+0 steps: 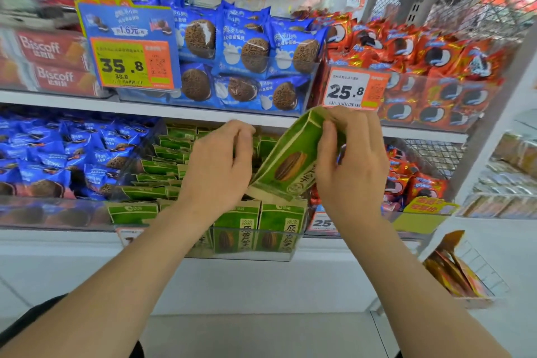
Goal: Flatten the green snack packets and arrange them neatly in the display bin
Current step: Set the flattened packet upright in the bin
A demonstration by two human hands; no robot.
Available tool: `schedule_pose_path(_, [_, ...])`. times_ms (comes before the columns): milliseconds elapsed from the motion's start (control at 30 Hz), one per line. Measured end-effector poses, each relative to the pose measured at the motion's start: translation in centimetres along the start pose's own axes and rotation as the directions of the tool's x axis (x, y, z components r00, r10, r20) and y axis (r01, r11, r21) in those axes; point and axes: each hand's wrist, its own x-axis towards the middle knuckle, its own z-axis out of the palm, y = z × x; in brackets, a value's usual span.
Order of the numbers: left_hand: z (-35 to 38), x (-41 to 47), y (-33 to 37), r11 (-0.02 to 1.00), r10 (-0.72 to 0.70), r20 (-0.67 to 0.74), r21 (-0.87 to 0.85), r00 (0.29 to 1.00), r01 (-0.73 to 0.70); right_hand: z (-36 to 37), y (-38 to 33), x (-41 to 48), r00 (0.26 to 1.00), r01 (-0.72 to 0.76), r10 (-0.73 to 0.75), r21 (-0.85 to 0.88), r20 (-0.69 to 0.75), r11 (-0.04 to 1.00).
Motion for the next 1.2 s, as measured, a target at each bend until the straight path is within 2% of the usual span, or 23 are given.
schedule_pose_path(67, [-0.3, -0.3, 1.3, 0.981, 0.064, -0.011, -0.185, 0.998, -0.065, -0.3, -1.1, 0.1, 0.999, -0.04, 0.038, 0.097, 0.021, 0.994])
schedule_pose_path(133, [-0.2, -0.7, 2.6, 0.95, 0.093, 0.088, -0.306, 0.992, -0.062, -0.2, -1.9, -0.1, 0.989, -0.119, 0.098, 0.211, 0.107, 0.97])
schedule_pose_path(200, [0.4, -1.0, 3.1, 0.937, 0.05, 0.163, -0.349, 0.985, 0.01, 0.1, -2.5, -0.5, 0.939, -0.324, 0.26, 0.332, 0.223, 0.886])
schedule_pose_path(267, [1.0, -1.0, 3.0, 0.924, -0.057, 0.161, -0.364, 0.985, 0.113, 0.3, -2.6, -0.6, 0.818, -0.575, 0.49, 0.454, 0.301, 0.681])
schedule_pose_path(333, [1.2, -1.0, 2.8, 0.873, -0.193, 0.161, -0.421, 0.968, 0.244, 0.2, -2.4, -0.4, 0.639, -0.748, 0.636, 0.543, 0.433, 0.382])
schedule_pose_path(367, [1.2, -0.9, 2.9, 0.837, -0.255, 0.161, -0.457, 0.953, 0.301, 0.2, -2.3, -0.3, 0.579, -0.792, 0.63, 0.539, 0.518, 0.285])
schedule_pose_path(467, [1.3, -0.8, 2.9, 0.737, -0.388, 0.107, -0.561, 0.915, 0.378, 0.3, -2.5, -0.5, 0.494, -0.856, 0.495, 0.5, 0.714, 0.133])
schedule_pose_path(567, [1.3, -0.8, 2.8, 0.724, -0.397, 0.074, -0.587, 0.915, 0.362, 0.3, -2.9, -0.8, 0.401, -0.889, 0.446, 0.458, 0.8, -0.021])
schedule_pose_path(667, [1.4, -0.9, 2.7, 0.756, -0.366, 0.088, -0.553, 0.927, 0.351, 0.2, -2.7, -0.7, 0.36, -0.915, 0.502, 0.403, 0.786, 0.026])
schedule_pose_path(733, [1.4, -1.1, 2.7, 0.774, -0.347, 0.119, -0.523, 0.93, 0.356, 0.0, -2.5, -0.5, 0.392, -0.914, 0.531, 0.383, 0.752, 0.133])
schedule_pose_path(833, [1.5, -1.3, 2.9, 0.814, -0.292, 0.134, -0.484, 0.947, 0.32, -0.3, -2.1, -0.3, 0.548, -0.832, 0.477, 0.39, 0.687, 0.395])
schedule_pose_path(933, [1.4, -1.4, 3.6, 0.808, -0.218, 0.213, -0.508, 0.952, 0.299, -0.2, -1.5, -0.7, 0.689, -0.712, 0.459, 0.406, 0.56, 0.573])
schedule_pose_path(1000, [1.2, -1.6, 4.3, 0.794, -0.16, 0.278, -0.534, 0.947, 0.291, -0.3, -1.0, -0.8, 0.753, -0.638, 0.454, 0.36, 0.476, 0.68])
schedule_pose_path(1100, [1.1, -1.7, 4.6, 0.813, -0.108, 0.275, -0.528, 0.955, 0.244, -0.4, -0.5, -0.9, 0.771, -0.605, 0.432, 0.323, 0.468, 0.728])
schedule_pose_path(1200, [1.2, -1.6, 4.5, 0.74, -0.152, 0.335, -0.585, 0.93, 0.331, -0.4, -0.4, -0.9, 0.777, -0.587, 0.43, 0.283, 0.46, 0.758])
